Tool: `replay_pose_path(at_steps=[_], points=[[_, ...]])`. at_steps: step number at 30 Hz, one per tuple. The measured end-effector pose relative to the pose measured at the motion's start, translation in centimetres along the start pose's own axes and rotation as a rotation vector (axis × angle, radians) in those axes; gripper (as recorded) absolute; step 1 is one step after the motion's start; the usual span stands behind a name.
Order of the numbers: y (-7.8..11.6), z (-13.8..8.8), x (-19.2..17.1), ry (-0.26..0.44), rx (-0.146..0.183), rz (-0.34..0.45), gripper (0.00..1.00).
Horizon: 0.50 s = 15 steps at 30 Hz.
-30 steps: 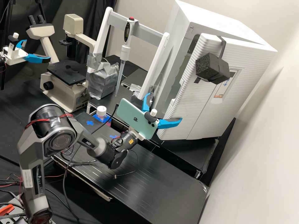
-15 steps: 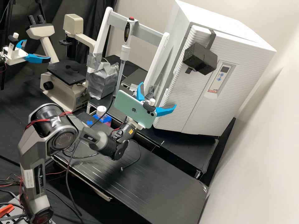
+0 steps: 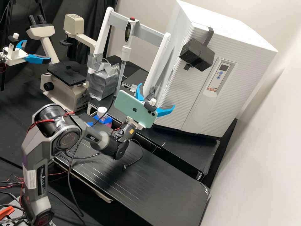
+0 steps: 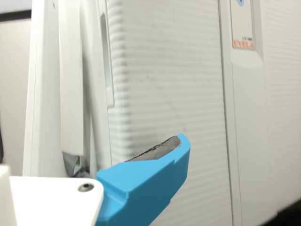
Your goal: Close the door
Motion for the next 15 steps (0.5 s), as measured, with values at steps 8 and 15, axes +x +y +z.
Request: replay_pose_path(at_steps=[8, 15], points=[[-1.3, -3.0, -4.4, -0.02, -0.081, 0.065, 1.0], [-3.4, -5.0, -7.5, 0.032, -0.028, 0.011, 1.0]])
